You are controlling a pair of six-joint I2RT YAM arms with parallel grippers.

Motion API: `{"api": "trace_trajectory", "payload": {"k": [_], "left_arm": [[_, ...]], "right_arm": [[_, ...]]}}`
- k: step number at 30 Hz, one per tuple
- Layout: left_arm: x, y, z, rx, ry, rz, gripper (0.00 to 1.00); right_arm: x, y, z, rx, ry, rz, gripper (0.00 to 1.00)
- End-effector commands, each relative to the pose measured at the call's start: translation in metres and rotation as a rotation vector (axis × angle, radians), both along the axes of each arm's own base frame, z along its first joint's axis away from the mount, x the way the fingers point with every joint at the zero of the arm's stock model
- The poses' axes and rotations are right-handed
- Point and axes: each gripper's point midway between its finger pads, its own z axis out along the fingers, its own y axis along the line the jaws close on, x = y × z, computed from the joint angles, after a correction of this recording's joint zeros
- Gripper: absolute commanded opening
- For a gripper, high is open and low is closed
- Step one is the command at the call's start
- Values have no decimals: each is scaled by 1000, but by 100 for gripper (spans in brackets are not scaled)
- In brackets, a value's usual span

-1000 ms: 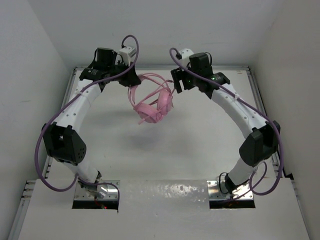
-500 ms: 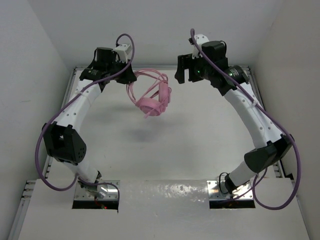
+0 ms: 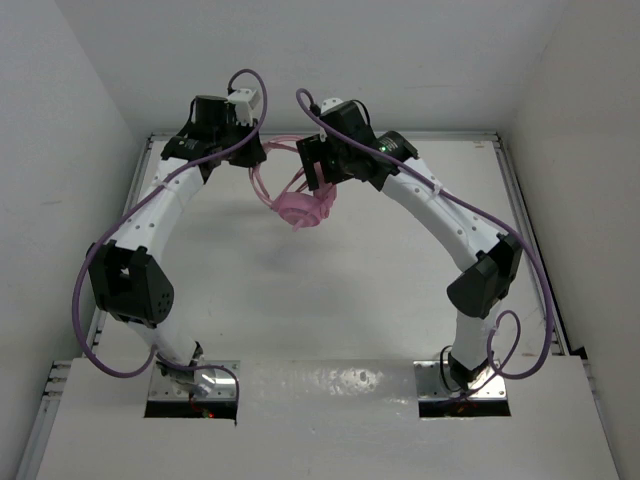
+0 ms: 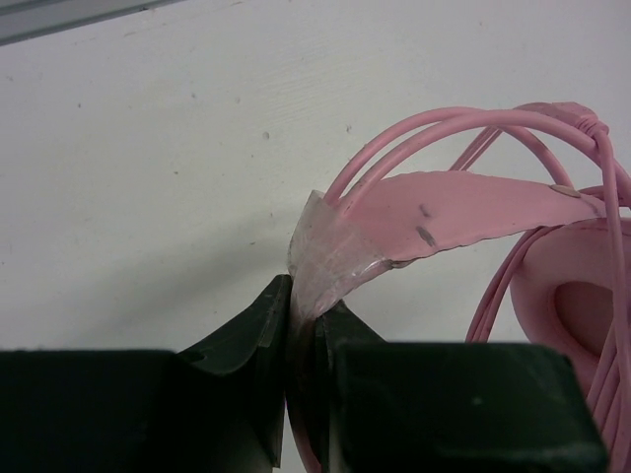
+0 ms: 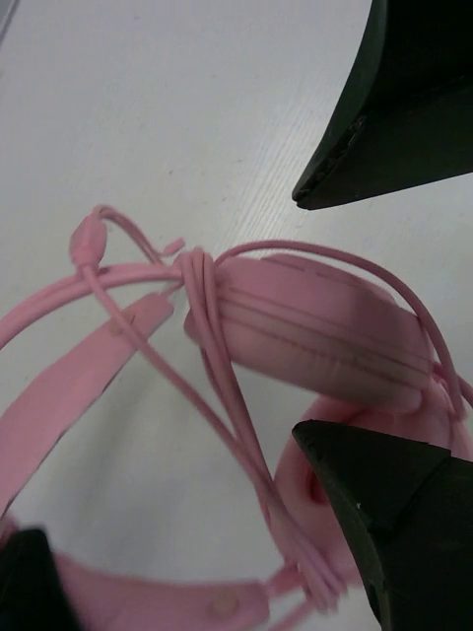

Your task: Wrap the headphones

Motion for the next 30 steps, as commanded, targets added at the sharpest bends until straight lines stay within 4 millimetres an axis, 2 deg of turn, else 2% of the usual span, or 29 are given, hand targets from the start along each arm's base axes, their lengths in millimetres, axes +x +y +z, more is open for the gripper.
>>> {"api": "trace_trajectory", "payload": {"k": [1,4,5,7,9,10,13,14,17,19,20,21,22,23,24,26,27,29,30], "left_arm": [[6,-10,50,-76,-123,0,0],[7,-11,50,-84,-122,-4,0],[7,-12,51,-88,-123,-5,0],[7,-14,52,-101,-122,-12,0],[7,-16,54,-109,-127,-17,0],[6,-17,53,-116,-123,-24,0],[5,-19,55,-121,-127,-32,0],[5,-19,54,-121,-126,-35,0],[3,-24,52,-137,-124,-67,0],[1,-31,50,-157,-121,-103,9],[1,-33,48,-162,-115,-114,16],[-1,-36,48,-171,-114,-131,31],[-1,-37,46,-174,-108,-138,40],[0,-38,45,-179,-107,-147,55],[0,-39,45,-180,-107,-147,61],[2,-38,48,-178,-112,-143,71],[2,-37,48,-173,-112,-137,84],[5,-33,53,-155,-127,-114,97],[5,-31,53,-148,-127,-106,98]], "right_arm": [[7,-21,4,-86,-41,-47,85],[4,-13,-7,-74,-11,-4,85],[6,-9,-17,-79,11,3,85],[6,0,-24,-56,39,21,79],[8,6,-41,-60,73,23,64],[9,5,-47,-69,90,18,45],[10,3,-62,-91,144,-3,18],[13,1,-62,-88,148,-11,1],[12,-6,-60,-72,149,-30,0],[14,-9,-53,-45,123,-41,0],[13,-15,-59,-44,133,-55,0],[13,-15,-48,-17,106,-59,0],[13,-17,-47,-10,104,-64,0],[12,-23,-50,-6,112,-80,0],[16,-30,-42,15,94,-100,0],[17,-41,-45,33,109,-135,0],[19,-47,-40,54,99,-151,0],[24,-68,-46,62,114,-206,0],[27,-75,-46,67,108,-219,0]]}}
